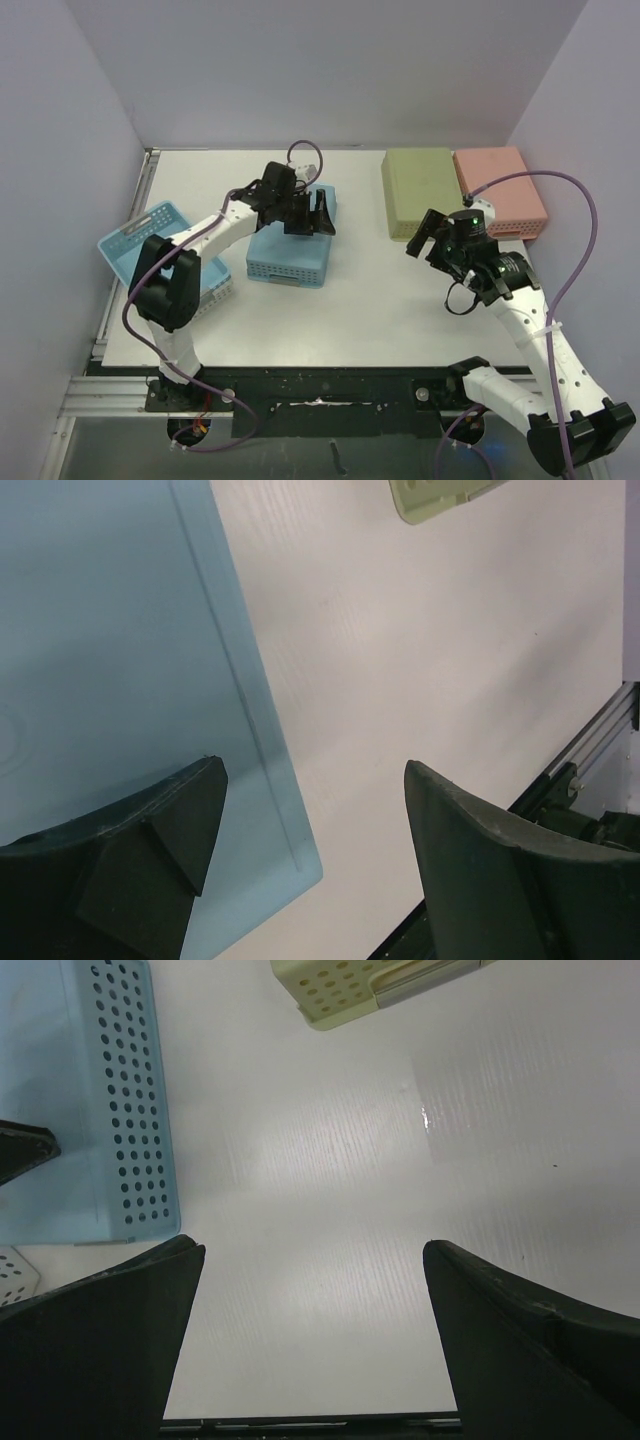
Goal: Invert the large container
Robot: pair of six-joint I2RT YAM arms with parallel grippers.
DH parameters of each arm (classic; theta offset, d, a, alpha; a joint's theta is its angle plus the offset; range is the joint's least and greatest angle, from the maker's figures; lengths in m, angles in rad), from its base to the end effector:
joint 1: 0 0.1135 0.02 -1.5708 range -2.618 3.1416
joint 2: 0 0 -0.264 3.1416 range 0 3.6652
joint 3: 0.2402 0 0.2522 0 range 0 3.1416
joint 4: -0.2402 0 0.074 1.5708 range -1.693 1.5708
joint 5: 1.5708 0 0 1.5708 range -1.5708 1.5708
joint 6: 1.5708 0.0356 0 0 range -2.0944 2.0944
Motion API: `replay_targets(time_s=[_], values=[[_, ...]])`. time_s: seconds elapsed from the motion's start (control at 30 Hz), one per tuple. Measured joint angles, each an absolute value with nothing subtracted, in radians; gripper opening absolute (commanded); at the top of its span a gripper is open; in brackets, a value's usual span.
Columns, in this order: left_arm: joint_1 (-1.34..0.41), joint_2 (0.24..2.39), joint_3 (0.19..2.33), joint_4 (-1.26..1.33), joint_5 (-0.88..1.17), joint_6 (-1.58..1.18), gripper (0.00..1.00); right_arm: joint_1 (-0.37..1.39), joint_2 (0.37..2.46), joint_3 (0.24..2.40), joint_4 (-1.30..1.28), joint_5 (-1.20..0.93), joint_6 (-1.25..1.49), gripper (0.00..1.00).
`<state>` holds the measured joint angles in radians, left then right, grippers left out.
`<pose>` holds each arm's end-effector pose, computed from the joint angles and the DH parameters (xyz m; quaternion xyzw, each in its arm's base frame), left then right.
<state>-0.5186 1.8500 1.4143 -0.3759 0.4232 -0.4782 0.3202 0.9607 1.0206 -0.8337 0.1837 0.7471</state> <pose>0.3518 -0.2176 0.2411 0.0962 0.9063 -0.3445 0.2250 0.1801 0.0529 0.3283 0.2292 0.8894 0.1238 0.3757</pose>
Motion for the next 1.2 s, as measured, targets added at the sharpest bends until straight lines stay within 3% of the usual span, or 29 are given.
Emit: replay_targets(time_s=[0.57, 0.87, 1.2], values=[[-0.127, 1.647, 1.295, -0.489, 0.333, -0.413, 0.73, 0.320, 0.956, 1.003, -0.839, 0.191, 0.749, 0.99], [-0.141, 1.718, 1.279, -0.496, 0.425, -0.405, 0.72, 0.320, 0.956, 1.003, -0.839, 0.191, 0.749, 0.99], [-0.388, 1.859, 1.363, -0.448, 0.482, -0.470, 0.72, 0.320, 0.955, 1.003, -0.841, 0.191, 0.750, 0.99]])
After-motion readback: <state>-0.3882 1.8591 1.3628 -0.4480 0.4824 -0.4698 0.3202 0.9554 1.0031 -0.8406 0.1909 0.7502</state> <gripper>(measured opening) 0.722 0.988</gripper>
